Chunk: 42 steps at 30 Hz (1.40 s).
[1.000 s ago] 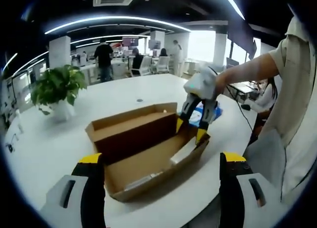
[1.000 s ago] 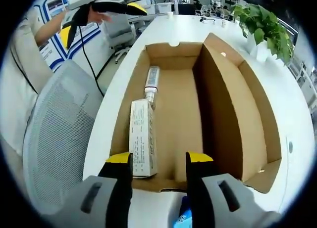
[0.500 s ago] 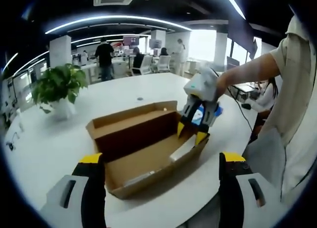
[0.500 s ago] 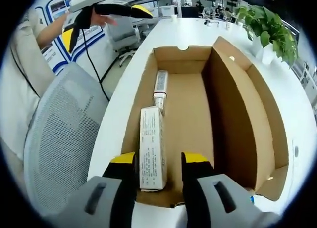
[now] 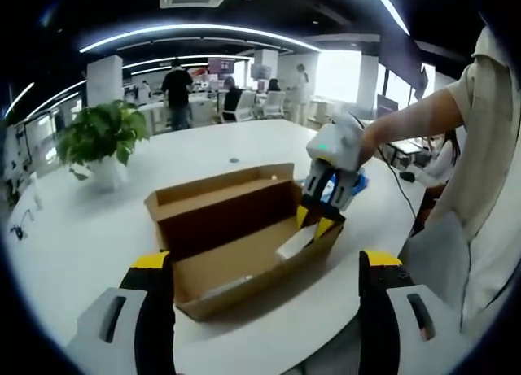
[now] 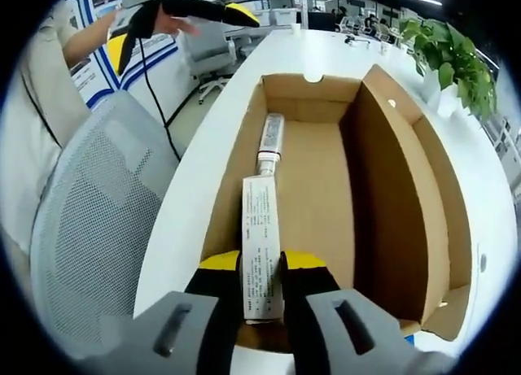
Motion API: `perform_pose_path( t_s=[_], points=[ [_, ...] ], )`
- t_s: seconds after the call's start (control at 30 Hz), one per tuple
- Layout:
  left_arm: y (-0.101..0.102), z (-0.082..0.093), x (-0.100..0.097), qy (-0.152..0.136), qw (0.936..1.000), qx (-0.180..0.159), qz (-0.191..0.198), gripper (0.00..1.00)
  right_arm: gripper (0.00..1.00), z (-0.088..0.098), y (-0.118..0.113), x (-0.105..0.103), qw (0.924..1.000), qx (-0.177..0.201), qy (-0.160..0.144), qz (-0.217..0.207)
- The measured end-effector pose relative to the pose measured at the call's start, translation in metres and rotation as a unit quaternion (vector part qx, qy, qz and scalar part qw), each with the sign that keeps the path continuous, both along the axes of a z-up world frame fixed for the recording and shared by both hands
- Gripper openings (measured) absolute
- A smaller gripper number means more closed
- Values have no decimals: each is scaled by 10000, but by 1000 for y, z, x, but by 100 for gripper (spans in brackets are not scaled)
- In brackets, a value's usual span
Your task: Operate the shoe box by opening the lid, removing the specified soft item, and placing it in the target area until the item is outside and the box remains undamaged.
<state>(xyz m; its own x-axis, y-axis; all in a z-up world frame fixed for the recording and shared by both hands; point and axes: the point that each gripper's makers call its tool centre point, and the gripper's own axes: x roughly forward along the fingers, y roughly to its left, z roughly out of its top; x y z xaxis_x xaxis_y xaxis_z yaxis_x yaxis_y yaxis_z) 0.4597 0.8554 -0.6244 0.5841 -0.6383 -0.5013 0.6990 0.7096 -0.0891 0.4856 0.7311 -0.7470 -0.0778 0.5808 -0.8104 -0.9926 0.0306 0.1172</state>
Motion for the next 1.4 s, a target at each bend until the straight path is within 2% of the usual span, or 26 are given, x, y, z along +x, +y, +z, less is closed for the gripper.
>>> perform_pose_path(
  t_s=[0.4, 0.87, 1.13, 1.4],
  points=[
    [3, 3, -3, -52, 10000, -19, 64, 96, 14, 6, 0, 3, 9998, 57, -53, -200],
    [2, 4, -6, -94, 9999, -61, 82, 97, 14, 33, -3, 10, 9980, 363, -155, -503],
    [1, 4, -10, -91, 9999, -58, 57, 97, 14, 48, -7, 15, 9964, 474, -314, -631],
    [-1, 8, -11, -107, 9998, -146, 63, 97, 14, 72, -10, 18, 9942, 649, -457, -723]
  ],
)
